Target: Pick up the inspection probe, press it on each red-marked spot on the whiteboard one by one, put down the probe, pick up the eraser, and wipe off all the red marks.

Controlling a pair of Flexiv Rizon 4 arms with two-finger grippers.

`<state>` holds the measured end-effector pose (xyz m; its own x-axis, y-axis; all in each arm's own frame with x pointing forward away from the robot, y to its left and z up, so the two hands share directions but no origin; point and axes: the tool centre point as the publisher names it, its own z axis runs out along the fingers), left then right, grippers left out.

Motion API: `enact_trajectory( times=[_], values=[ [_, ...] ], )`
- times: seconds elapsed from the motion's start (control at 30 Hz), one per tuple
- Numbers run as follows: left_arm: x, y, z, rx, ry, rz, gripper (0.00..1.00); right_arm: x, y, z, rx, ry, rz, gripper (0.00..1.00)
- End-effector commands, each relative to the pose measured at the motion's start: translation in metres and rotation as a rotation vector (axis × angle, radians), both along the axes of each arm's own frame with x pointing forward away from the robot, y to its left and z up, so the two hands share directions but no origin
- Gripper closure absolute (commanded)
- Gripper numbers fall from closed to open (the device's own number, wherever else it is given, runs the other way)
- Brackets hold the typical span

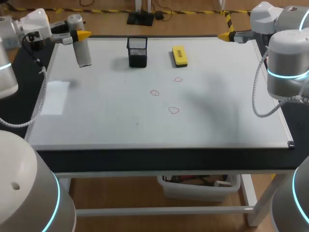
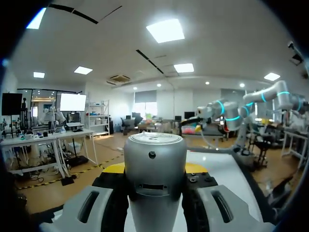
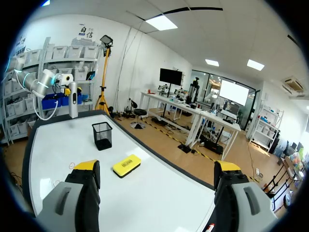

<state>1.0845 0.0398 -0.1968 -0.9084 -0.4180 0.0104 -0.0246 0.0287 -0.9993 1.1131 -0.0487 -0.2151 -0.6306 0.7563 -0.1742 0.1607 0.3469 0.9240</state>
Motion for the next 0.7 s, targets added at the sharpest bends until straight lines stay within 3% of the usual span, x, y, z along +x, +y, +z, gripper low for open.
enact_trajectory(
  times=[0.03,0.07,0.17,0.3,0.37,0.53,0.63,0.7],
  values=[
    [-0.004,-0.001,0.002,0.002,-0.005,0.053,1.0,0.0,0.0,0.0,0.001,-0.001,0.001,0.0],
    [-0.004,-0.001,0.002,0.002,-0.005,0.053,1.0,0.0,0.0,0.0,0.001,-0.001,0.001,0.0],
    [-0.004,-0.001,0.002,0.002,-0.005,0.053,1.0,0.005,-0.004,-0.028,-0.205,0.07,0.203,0.0],
    [-0.004,-0.001,0.002,0.002,-0.005,0.053,1.0,0.018,0.007,-0.04,-0.252,0.117,0.367,0.0],
    [-0.004,-0.001,0.002,0.002,-0.005,0.053,1.0,0.023,0.015,-0.045,-0.346,0.115,0.474,0.0],
    [-0.004,-0.001,0.002,0.002,-0.005,0.053,1.0,0.039,0.039,-0.055,-0.467,0.115,0.673,0.0],
    [-0.004,-0.001,0.002,0.002,-0.005,0.053,1.0,0.049,0.054,-0.062,-0.591,0.054,0.814,0.0],
    [-0.004,-0.001,0.002,0.002,-0.005,0.053,1.0,0.055,0.062,-0.066,-0.632,0.069,0.883,0.0]
  ],
)
